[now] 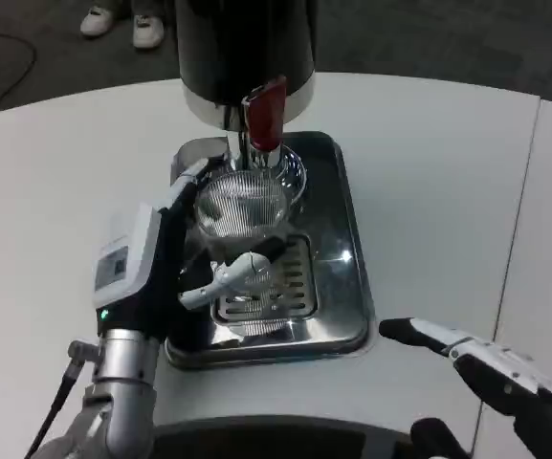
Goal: Grasp the cup under the faucet to collect the drink, then remove the cup.
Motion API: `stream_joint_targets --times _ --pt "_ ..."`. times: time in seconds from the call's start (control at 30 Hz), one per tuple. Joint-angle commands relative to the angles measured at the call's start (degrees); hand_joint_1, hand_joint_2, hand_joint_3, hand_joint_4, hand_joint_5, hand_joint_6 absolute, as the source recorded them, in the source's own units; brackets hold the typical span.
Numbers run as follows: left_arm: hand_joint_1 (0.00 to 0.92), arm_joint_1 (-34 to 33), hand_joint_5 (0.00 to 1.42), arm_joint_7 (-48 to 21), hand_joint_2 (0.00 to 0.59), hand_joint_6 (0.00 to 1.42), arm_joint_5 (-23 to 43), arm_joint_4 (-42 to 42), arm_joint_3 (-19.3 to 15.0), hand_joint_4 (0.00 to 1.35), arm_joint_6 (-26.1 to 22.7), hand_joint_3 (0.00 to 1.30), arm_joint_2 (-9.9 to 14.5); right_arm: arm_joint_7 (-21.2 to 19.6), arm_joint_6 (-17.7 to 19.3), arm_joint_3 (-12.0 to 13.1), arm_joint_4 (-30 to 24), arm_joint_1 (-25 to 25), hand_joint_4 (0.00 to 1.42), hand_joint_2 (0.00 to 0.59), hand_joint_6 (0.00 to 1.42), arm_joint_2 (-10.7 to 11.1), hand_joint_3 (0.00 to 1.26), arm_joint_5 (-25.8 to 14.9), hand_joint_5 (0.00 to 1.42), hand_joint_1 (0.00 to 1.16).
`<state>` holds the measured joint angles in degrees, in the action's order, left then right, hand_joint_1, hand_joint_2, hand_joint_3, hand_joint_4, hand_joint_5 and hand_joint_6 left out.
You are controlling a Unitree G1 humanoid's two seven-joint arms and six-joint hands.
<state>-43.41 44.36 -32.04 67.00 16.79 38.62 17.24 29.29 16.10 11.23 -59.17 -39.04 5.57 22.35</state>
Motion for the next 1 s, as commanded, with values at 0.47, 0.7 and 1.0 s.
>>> stream_joint_targets --times 0.47,0.7,1.0 --pt "0.0 7.2 0.05 -20.8 0.0 0.07 13.1 -5.4 -8.8 0.0 8.3 0.0 3.4 -0.2 -2.6 -1.7 -0.8 0.8 0.18 0.527 0.16 -0.1 0.21 1.6 0.16 0.26" --pt "0.0 10.8 0.04 -23.3 0.013 0.06 15.1 -10.4 -11.7 0.0 9.7 0.0 3.1 -0.2 -3.5 -3.3 -0.8 1.4 0.18 0.527 0.16 -0.1 0.21 2.9 0.16 0.27" --pt "0.0 14.8 0.05 -29.4 0.024 0.03 19.9 -15.7 -14.0 0.0 10.6 0.0 1.2 -0.5 -3.6 -3.5 -0.8 1.2 0.18 0.521 0.16 -0.2 0.21 3.0 0.16 0.26"
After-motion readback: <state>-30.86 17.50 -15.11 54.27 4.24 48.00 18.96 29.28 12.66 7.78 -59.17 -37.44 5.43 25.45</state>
